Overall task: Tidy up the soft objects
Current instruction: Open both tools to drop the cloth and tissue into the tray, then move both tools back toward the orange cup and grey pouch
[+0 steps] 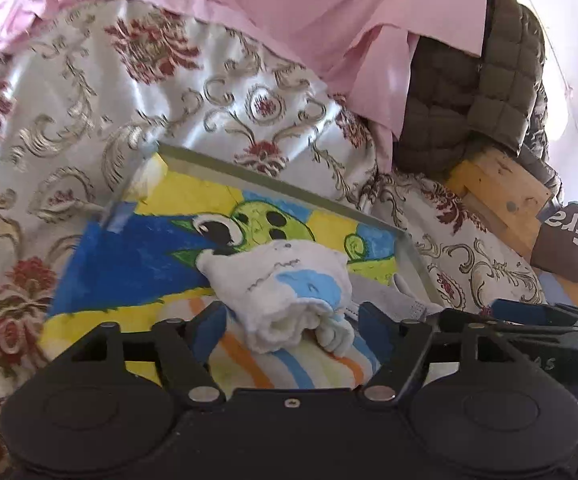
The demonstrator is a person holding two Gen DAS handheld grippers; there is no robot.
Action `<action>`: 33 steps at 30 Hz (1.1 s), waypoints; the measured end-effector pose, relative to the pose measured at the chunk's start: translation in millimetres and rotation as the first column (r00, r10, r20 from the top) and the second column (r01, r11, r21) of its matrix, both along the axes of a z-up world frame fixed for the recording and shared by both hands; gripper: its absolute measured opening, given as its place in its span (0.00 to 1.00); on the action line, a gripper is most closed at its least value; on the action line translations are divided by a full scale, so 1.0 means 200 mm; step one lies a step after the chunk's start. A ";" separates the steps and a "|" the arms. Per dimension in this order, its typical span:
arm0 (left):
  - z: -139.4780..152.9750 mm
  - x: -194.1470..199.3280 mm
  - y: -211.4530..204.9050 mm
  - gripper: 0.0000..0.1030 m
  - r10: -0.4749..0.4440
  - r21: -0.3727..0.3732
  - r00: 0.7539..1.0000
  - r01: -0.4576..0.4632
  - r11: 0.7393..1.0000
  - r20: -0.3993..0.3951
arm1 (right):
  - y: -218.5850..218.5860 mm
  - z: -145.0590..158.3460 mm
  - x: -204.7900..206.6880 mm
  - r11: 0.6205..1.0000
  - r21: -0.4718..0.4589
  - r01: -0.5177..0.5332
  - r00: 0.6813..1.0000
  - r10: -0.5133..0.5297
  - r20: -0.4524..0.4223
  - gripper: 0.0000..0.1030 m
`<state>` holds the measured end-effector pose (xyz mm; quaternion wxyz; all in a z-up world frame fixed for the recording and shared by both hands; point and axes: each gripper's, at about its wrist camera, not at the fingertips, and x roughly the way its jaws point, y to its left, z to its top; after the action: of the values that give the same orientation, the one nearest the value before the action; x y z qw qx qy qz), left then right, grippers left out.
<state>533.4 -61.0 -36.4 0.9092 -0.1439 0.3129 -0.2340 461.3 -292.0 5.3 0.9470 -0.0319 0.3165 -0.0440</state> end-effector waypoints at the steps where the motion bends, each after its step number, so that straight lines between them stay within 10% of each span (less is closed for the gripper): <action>1: 0.02 -0.02 0.02 0.79 0.011 0.003 1.000 -0.011 1.000 0.012 | 0.00 0.01 -0.02 1.000 0.008 0.009 1.000 -0.009 0.015 0.90; 15: 0.27 -0.38 0.28 0.99 0.110 0.092 0.980 -0.126 0.988 0.167 | 0.12 0.20 -0.31 0.994 0.110 0.020 0.992 -0.034 0.124 1.00; 33: 0.61 -1.31 0.49 0.99 0.272 0.142 0.906 -0.331 0.933 0.324 | 0.35 0.45 -1.11 0.980 0.142 -0.138 0.956 0.094 0.278 1.00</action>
<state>271.8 36.6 86.4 0.9808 -0.0643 0.1667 -0.0778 240.0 -223.0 94.3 0.9817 0.0316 0.1848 0.0333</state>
